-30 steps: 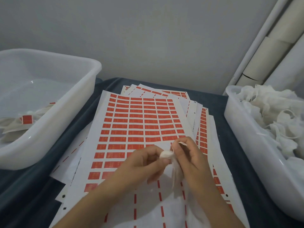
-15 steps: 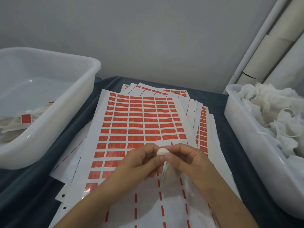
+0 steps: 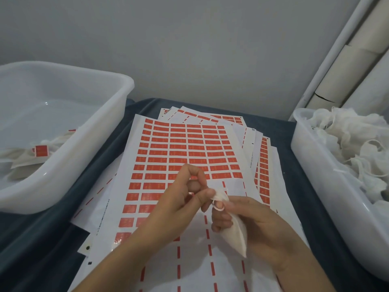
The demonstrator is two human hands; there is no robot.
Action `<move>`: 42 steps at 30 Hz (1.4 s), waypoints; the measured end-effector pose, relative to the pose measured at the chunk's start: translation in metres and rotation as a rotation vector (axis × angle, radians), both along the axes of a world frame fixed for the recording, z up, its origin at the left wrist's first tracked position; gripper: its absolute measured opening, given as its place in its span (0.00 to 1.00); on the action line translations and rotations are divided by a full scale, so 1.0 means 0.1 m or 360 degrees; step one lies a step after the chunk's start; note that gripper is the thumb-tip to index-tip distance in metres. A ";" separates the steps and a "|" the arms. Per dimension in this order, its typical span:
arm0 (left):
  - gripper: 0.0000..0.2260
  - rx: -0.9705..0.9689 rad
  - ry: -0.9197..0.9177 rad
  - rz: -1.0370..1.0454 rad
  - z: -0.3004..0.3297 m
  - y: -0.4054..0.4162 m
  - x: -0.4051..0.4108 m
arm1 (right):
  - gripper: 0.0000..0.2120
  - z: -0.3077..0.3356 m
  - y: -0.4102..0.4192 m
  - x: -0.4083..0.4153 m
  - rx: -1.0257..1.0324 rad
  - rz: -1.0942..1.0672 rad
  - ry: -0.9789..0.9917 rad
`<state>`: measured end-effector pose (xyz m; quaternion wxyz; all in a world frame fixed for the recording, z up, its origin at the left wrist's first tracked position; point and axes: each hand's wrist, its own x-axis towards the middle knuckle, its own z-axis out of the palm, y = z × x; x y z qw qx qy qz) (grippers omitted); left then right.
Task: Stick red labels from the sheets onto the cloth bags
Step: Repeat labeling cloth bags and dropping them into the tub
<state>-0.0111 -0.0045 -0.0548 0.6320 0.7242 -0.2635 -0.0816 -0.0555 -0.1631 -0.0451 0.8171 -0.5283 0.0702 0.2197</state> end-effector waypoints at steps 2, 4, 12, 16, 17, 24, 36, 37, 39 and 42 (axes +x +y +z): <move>0.12 -0.0112 0.0204 -0.0056 0.01 0.00 0.01 | 0.06 0.00 0.00 0.01 0.0042 -0.0052 0.0004; 0.16 -0.0330 0.0583 -0.0117 0.00 0.01 0.03 | 0.05 0.01 0.01 0.01 0.0002 -0.0181 0.0005; 0.12 0.0125 -0.0712 0.0344 -0.11 -0.09 -0.08 | 0.09 0.00 0.04 0.01 -0.0444 -0.0504 -0.0176; 0.14 0.0197 -0.0801 0.0374 -0.15 -0.12 -0.09 | 0.10 -0.06 0.09 0.03 -0.0569 -0.0466 -0.0205; 0.13 0.0182 -0.0759 0.0388 -0.15 -0.11 -0.08 | 0.10 -0.07 0.09 0.04 -0.0569 -0.0452 -0.0209; 0.06 0.0200 -0.0399 0.0418 -0.13 -0.09 -0.06 | 0.11 -0.09 0.09 0.03 -0.0553 -0.0413 -0.0270; 0.07 -0.1475 0.1703 -0.0150 0.02 0.17 0.12 | 0.14 -0.05 0.08 0.02 -0.0673 -0.0232 -0.0346; 0.07 -0.1513 0.1661 -0.0115 0.03 0.18 0.13 | 0.14 -0.04 0.09 0.03 -0.0703 -0.0200 -0.0362; 0.04 -0.1530 0.1583 -0.0085 0.03 0.18 0.15 | 0.15 -0.06 0.10 0.04 -0.0730 -0.0164 -0.0364; 0.10 -0.1232 0.1329 -0.0041 -0.02 0.14 0.17 | 0.15 -0.08 0.05 0.04 -0.0829 -0.0119 -0.0384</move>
